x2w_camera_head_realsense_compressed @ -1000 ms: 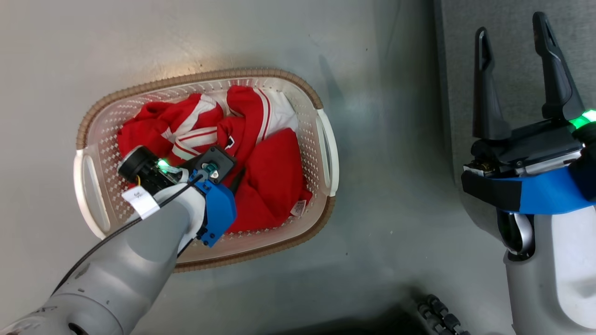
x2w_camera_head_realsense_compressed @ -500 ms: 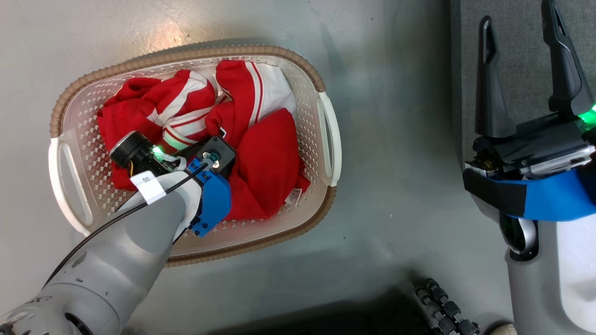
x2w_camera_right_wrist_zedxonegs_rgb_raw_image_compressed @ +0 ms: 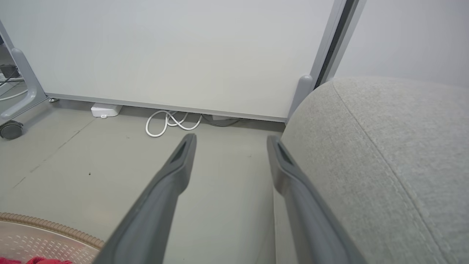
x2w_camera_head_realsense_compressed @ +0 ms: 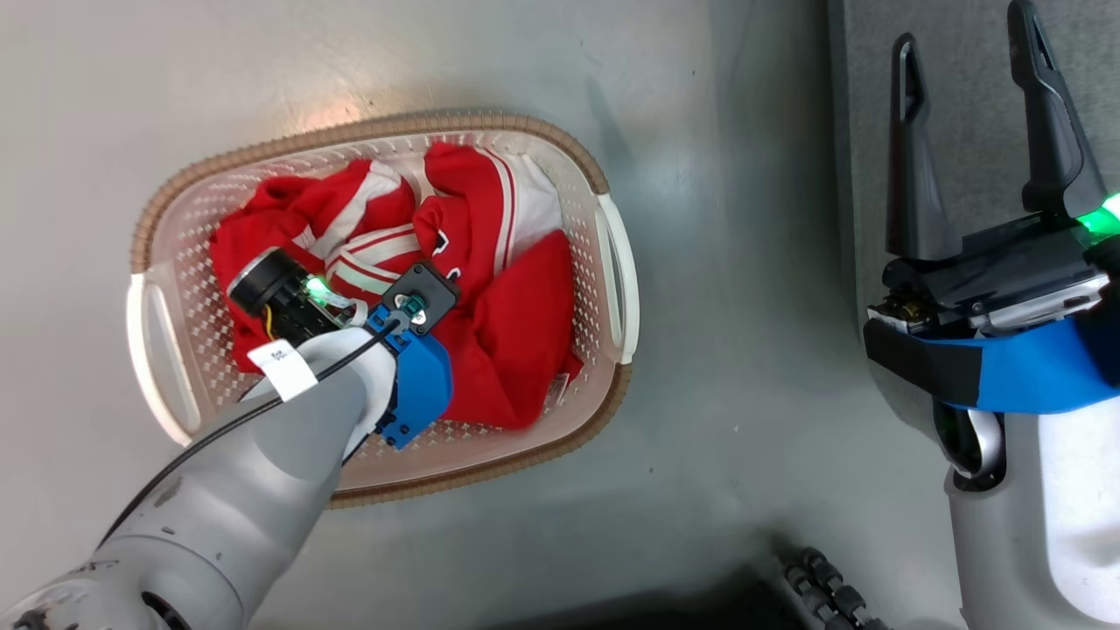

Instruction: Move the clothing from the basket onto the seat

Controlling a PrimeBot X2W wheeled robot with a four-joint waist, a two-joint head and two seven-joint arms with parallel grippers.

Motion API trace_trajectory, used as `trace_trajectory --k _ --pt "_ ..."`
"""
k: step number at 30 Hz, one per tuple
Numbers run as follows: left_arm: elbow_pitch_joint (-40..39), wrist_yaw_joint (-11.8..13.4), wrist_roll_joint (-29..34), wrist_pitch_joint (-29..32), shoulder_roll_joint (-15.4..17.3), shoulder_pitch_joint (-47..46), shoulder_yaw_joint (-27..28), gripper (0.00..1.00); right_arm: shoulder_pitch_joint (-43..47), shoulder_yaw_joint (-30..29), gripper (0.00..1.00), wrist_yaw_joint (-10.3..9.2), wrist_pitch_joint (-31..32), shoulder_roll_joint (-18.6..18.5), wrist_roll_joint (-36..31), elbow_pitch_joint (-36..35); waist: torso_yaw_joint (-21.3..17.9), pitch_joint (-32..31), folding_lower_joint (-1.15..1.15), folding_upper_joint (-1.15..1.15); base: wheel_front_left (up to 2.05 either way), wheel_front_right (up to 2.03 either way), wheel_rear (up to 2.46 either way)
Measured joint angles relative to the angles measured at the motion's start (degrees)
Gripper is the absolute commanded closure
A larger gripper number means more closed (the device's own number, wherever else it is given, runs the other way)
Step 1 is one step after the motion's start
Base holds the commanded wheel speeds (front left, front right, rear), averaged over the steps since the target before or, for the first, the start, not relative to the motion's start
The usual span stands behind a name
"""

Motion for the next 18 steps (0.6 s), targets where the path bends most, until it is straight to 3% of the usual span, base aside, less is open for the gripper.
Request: trace_trajectory --k 12,18 --pt "-2.20 -0.01 -6.44 -5.22 -1.81 3.14 0.56 1.00 2.65 0.60 0.00 0.00 0.00 0.01 0.12 4.16 1.76 -11.67 -0.01 0.00 0.00 0.00 0.00" --pt "-7.54 -0.01 -7.15 -5.37 -1.57 5.06 5.61 1.00 4.72 0.90 0.00 0.00 0.00 -0.01 0.30 6.14 2.60 -18.68 -0.01 0.00 0.00 0.00 0.00"
